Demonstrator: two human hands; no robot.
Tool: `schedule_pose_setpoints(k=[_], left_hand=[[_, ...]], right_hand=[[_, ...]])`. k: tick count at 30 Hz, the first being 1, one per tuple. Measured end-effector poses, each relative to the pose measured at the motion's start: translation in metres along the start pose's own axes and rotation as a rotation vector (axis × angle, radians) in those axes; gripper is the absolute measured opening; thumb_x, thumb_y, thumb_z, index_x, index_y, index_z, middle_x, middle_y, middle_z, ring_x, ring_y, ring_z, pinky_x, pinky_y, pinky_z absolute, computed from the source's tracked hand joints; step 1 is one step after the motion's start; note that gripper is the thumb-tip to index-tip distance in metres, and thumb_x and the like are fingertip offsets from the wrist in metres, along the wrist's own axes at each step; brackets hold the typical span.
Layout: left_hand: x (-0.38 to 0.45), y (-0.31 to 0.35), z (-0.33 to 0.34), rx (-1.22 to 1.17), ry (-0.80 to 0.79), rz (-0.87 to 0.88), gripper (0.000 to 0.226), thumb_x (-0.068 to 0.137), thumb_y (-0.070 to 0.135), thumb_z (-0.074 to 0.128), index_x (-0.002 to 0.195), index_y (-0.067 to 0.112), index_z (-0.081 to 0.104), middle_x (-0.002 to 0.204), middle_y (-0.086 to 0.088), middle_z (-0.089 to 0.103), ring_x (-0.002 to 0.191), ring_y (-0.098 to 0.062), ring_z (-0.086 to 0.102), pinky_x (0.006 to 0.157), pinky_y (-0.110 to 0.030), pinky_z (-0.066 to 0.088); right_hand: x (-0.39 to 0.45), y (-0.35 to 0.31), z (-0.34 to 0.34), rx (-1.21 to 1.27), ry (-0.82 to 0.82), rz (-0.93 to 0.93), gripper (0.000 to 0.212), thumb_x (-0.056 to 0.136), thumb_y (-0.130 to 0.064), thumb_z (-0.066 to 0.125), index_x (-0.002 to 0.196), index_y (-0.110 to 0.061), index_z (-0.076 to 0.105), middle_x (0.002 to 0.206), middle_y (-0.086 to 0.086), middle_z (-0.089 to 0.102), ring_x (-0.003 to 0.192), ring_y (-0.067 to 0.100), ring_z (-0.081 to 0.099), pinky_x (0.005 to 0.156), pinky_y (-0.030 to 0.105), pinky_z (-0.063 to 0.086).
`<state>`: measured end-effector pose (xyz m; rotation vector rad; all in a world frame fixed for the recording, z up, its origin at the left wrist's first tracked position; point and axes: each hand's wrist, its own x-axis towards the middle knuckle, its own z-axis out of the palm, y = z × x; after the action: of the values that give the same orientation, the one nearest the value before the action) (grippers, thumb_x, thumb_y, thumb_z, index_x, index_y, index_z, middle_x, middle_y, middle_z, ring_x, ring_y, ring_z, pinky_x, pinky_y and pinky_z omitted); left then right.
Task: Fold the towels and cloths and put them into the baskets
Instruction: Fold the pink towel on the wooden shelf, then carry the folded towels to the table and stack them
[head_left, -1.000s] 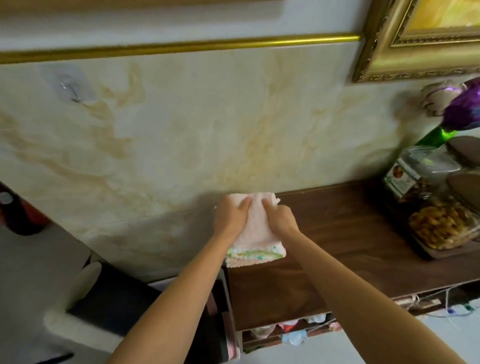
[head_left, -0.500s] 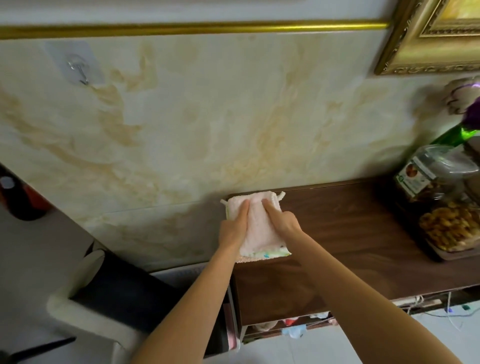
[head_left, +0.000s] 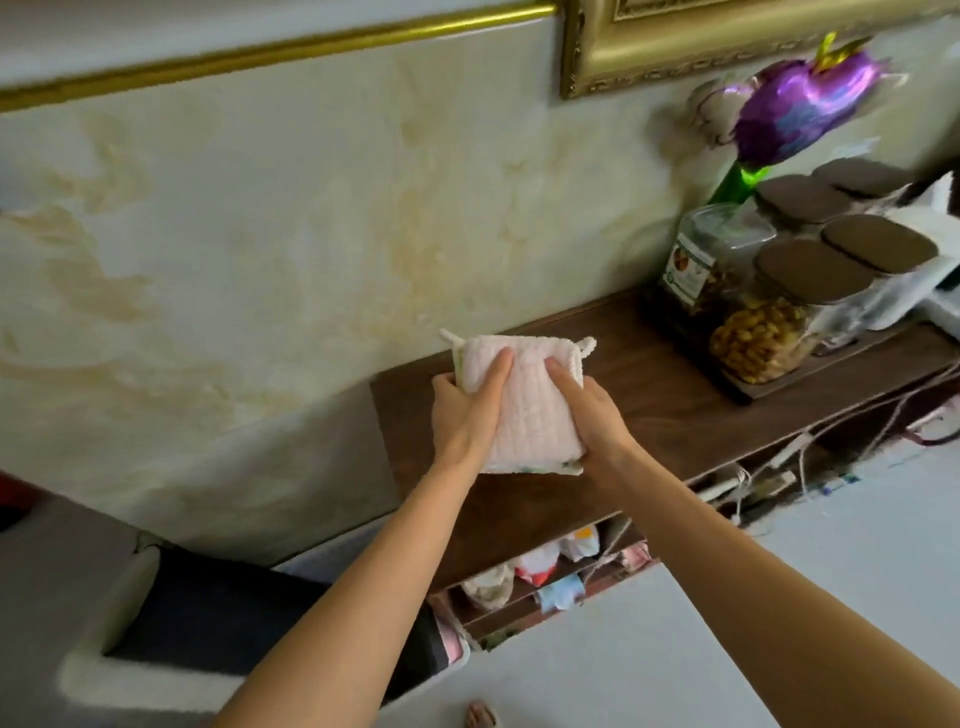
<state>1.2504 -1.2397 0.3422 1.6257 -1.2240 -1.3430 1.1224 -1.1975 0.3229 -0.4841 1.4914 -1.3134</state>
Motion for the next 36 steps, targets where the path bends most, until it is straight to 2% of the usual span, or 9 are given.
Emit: schedule_pose_setpoints(k=[5, 8, 12, 15, 19, 24, 27, 32, 36], left_hand=[[-0.066, 0.011, 0.112, 0.011, -0.283, 0.057, 0.075, 0.070, 0.069, 0.067, 0.119, 0.014, 0.057, 0.109, -0.002, 0.067, 0.093, -0.016, 0.065, 0.069, -0.026, 0.052], [-0.126, 0.019, 0.205, 0.059, -0.478, 0.084, 0.068, 0.071, 0.067, 0.068, 0.115, 0.015, 0.062, 0.106, -0.001, 0.069, 0.092, -0.016, 0.066, 0.076, -0.029, 0.054], [-0.222, 0.015, 0.335, 0.084, -0.687, 0.096, 0.063, 0.071, 0.061, 0.073, 0.109, 0.012, 0.065, 0.105, -0.003, 0.070, 0.093, -0.020, 0.066, 0.087, -0.035, 0.054], [-0.297, 0.014, 0.421, 0.139, -0.845, 0.124, 0.059, 0.076, 0.059, 0.070, 0.111, 0.012, 0.063, 0.104, -0.002, 0.066, 0.094, -0.021, 0.063, 0.088, -0.032, 0.051], [-0.367, 0.016, 0.510, 0.154, -0.995, 0.173, 0.050, 0.076, 0.056, 0.071, 0.108, 0.019, 0.062, 0.106, -0.001, 0.067, 0.095, -0.019, 0.063, 0.089, -0.036, 0.053], [-0.406, 0.025, 0.608, 0.189, -1.076, 0.275, 0.070, 0.071, 0.064, 0.071, 0.117, 0.012, 0.059, 0.110, -0.004, 0.066, 0.098, -0.022, 0.064, 0.088, -0.043, 0.055], [-0.412, 0.030, 0.671, 0.206, -1.131, 0.293, 0.061, 0.074, 0.063, 0.067, 0.114, 0.019, 0.052, 0.113, -0.001, 0.062, 0.104, -0.024, 0.061, 0.092, -0.043, 0.052], [-0.429, 0.050, 0.790, 0.265, -1.179, 0.339, 0.069, 0.083, 0.061, 0.060, 0.131, 0.012, 0.047, 0.119, -0.001, 0.056, 0.101, -0.019, 0.054, 0.079, -0.032, 0.045], [-0.439, 0.089, 0.897, 0.299, -1.248, 0.371, 0.069, 0.078, 0.067, 0.061, 0.123, 0.016, 0.049, 0.112, -0.002, 0.059, 0.103, -0.024, 0.060, 0.086, -0.038, 0.052]], right_hand=[[-0.053, -0.009, -0.127, 0.138, 0.192, -0.079, 0.041, 0.087, -0.048, 0.062, 0.116, -0.020, 0.057, 0.111, 0.004, 0.067, 0.097, 0.017, 0.065, 0.077, 0.032, 0.054], [-0.093, -0.013, -0.228, 0.229, 0.353, -0.148, 0.031, 0.090, -0.045, 0.059, 0.111, -0.024, 0.060, 0.110, 0.003, 0.068, 0.094, 0.016, 0.067, 0.074, 0.032, 0.055], [-0.151, -0.010, -0.370, 0.308, 0.614, -0.171, 0.037, 0.087, -0.054, 0.058, 0.108, -0.023, 0.062, 0.108, 0.005, 0.069, 0.098, 0.023, 0.067, 0.091, 0.049, 0.053], [-0.193, -0.011, -0.468, 0.367, 0.787, -0.197, 0.039, 0.089, -0.058, 0.051, 0.102, -0.024, 0.062, 0.101, 0.003, 0.068, 0.092, 0.021, 0.066, 0.086, 0.045, 0.054], [-0.229, -0.014, -0.567, 0.386, 0.918, -0.209, 0.057, 0.087, -0.067, 0.045, 0.122, -0.022, 0.056, 0.115, 0.005, 0.064, 0.101, 0.024, 0.064, 0.088, 0.049, 0.054], [-0.242, -0.025, -0.667, 0.381, 0.920, -0.263, 0.043, 0.096, -0.051, 0.044, 0.124, -0.018, 0.050, 0.115, 0.006, 0.063, 0.101, 0.021, 0.063, 0.082, 0.041, 0.055], [-0.228, -0.036, -0.721, 0.354, 0.947, -0.296, 0.035, 0.098, -0.046, 0.042, 0.119, -0.019, 0.050, 0.114, 0.006, 0.061, 0.100, 0.021, 0.062, 0.089, 0.043, 0.054], [-0.191, -0.066, -0.814, 0.291, 1.104, -0.341, 0.032, 0.101, -0.045, 0.035, 0.118, -0.019, 0.045, 0.106, 0.004, 0.058, 0.092, 0.016, 0.060, 0.069, 0.030, 0.053], [-0.158, -0.110, -0.904, 0.182, 1.257, -0.330, 0.034, 0.100, -0.048, 0.032, 0.111, -0.020, 0.045, 0.103, 0.003, 0.058, 0.096, 0.021, 0.060, 0.076, 0.038, 0.055]])
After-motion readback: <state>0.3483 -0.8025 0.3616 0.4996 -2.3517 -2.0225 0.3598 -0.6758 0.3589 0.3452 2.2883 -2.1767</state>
